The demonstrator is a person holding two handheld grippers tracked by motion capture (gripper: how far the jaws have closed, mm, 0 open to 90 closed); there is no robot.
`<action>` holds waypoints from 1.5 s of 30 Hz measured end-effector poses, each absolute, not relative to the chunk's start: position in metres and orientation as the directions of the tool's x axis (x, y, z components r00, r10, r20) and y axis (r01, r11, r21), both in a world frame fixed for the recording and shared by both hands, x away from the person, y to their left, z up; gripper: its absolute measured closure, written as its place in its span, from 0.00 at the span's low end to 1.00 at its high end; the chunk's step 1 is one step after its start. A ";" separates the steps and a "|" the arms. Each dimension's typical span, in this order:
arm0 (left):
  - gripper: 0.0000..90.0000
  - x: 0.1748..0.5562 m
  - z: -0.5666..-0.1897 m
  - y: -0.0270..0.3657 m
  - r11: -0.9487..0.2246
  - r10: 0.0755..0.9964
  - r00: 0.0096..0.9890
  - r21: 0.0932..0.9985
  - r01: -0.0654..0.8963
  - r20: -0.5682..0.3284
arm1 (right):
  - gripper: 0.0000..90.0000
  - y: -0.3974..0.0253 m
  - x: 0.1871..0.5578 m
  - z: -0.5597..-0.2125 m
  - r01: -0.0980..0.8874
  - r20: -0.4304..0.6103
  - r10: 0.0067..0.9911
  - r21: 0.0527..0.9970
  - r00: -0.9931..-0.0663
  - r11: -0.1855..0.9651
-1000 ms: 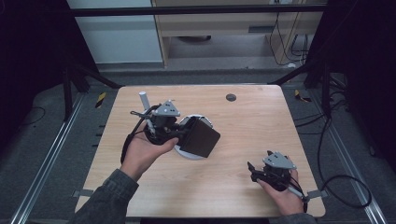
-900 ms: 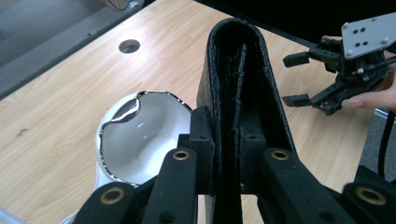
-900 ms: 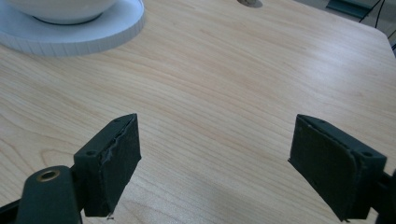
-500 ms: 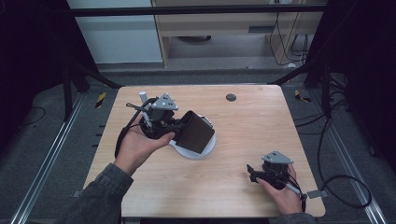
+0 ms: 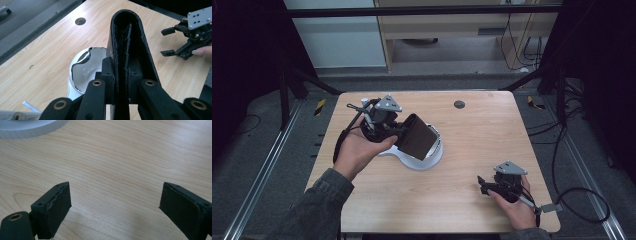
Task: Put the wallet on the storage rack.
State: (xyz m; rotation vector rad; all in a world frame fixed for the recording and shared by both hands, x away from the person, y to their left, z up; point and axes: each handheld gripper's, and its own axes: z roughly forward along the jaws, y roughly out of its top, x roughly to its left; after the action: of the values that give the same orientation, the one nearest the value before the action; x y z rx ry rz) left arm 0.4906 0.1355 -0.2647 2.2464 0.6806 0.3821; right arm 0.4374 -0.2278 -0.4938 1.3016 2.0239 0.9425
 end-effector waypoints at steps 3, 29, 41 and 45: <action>0.89 0.490 -0.262 0.136 -0.583 0.577 0.814 0.732 0.352 0.068 | 0.11 -0.228 0.438 -0.494 0.535 -0.075 0.922 0.795 -0.380 0.285; 0.90 0.507 -0.251 0.138 -0.563 0.595 0.799 0.753 0.341 0.083 | 0.12 -0.230 0.439 -0.495 0.542 -0.079 0.926 0.791 -0.369 0.283; 0.90 0.519 -0.265 0.132 -0.593 0.591 0.801 0.725 0.351 0.095 | 0.12 -0.232 0.439 -0.494 0.540 -0.082 0.926 0.792 -0.367 0.285; 0.90 0.520 -0.273 0.127 -0.610 0.590 0.799 0.710 0.352 0.110 | 0.12 -0.233 0.439 -0.494 0.541 -0.077 0.929 0.794 -0.363 0.277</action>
State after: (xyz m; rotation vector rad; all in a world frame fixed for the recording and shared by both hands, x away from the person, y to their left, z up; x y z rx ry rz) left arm 0.5197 0.1268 -0.2735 2.2802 0.6925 0.4383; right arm 0.4387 -0.2326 -0.4940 1.3162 2.0094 0.9319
